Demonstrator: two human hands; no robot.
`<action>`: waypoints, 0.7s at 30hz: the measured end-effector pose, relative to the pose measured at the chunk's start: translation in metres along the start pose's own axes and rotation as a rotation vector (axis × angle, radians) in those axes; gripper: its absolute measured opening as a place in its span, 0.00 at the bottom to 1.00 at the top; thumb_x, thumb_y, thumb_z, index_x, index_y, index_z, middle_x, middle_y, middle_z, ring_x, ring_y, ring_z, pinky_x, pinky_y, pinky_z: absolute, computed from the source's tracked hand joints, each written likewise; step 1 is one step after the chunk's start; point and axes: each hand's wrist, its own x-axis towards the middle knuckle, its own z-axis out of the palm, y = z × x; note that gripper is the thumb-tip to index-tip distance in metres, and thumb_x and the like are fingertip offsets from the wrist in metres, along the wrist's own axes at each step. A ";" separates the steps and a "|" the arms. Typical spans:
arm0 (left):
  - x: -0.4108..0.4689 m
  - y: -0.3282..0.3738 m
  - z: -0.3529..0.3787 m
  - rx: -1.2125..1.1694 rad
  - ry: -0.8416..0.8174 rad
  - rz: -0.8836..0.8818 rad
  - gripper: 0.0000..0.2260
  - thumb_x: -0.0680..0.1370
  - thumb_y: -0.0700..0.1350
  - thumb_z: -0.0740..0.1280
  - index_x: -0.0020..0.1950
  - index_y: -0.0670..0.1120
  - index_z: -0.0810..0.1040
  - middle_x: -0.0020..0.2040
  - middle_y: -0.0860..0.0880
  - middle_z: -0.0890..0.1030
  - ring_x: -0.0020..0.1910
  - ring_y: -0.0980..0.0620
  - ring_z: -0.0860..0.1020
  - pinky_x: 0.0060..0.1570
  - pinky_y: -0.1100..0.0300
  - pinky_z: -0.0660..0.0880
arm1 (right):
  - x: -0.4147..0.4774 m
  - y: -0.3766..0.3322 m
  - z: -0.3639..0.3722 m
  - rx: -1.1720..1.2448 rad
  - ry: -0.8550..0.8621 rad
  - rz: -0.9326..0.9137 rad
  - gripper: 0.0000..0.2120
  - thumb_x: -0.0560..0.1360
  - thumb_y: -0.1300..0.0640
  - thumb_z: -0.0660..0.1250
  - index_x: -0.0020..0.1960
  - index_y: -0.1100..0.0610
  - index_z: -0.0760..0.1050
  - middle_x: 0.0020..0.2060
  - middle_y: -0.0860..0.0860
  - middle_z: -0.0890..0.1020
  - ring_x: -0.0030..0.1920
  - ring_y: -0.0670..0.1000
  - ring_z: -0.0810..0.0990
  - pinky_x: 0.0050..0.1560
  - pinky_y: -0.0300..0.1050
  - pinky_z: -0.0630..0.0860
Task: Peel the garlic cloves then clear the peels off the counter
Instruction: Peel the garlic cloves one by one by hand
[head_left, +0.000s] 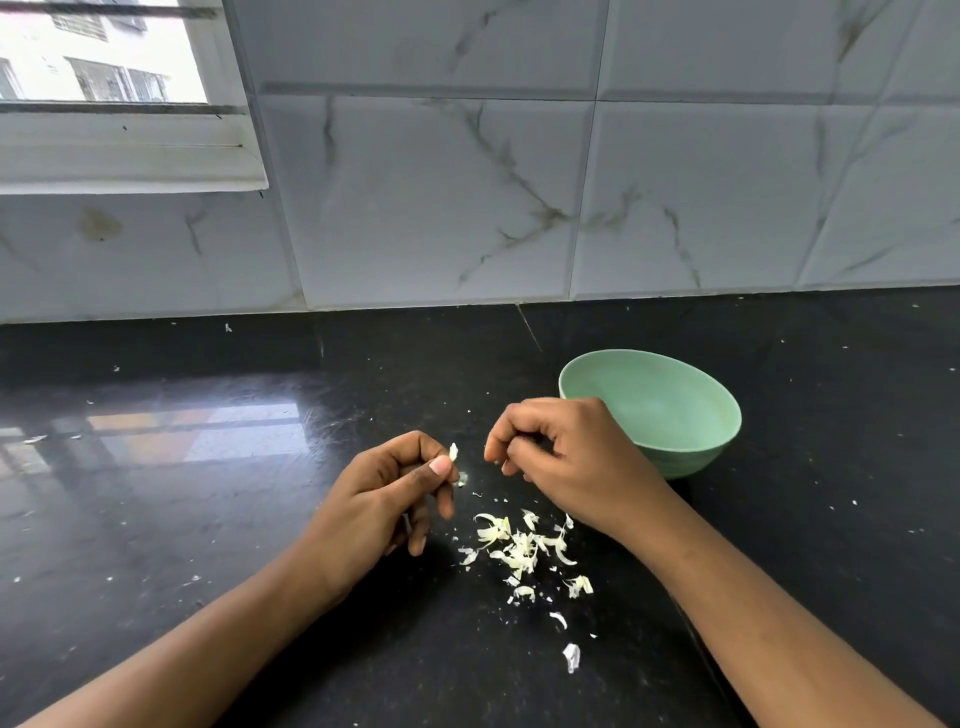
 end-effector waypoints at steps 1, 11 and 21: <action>0.000 0.000 0.000 0.001 0.000 -0.002 0.11 0.75 0.49 0.65 0.42 0.41 0.73 0.33 0.42 0.77 0.20 0.52 0.68 0.19 0.67 0.58 | 0.000 -0.001 0.000 0.063 -0.025 0.040 0.12 0.73 0.66 0.60 0.41 0.53 0.80 0.33 0.48 0.83 0.34 0.45 0.81 0.35 0.33 0.74; -0.001 0.000 0.001 0.042 -0.021 0.075 0.09 0.74 0.46 0.65 0.40 0.40 0.75 0.32 0.42 0.77 0.22 0.51 0.68 0.22 0.68 0.65 | 0.000 0.001 0.000 0.330 0.074 0.102 0.06 0.67 0.64 0.76 0.40 0.56 0.81 0.32 0.51 0.84 0.31 0.48 0.84 0.36 0.46 0.82; -0.001 -0.003 -0.002 0.128 -0.014 0.100 0.06 0.73 0.49 0.67 0.37 0.50 0.78 0.30 0.47 0.77 0.23 0.49 0.69 0.24 0.64 0.67 | -0.001 0.002 0.007 0.147 -0.014 0.076 0.05 0.74 0.61 0.69 0.46 0.53 0.81 0.34 0.46 0.83 0.34 0.44 0.82 0.36 0.37 0.77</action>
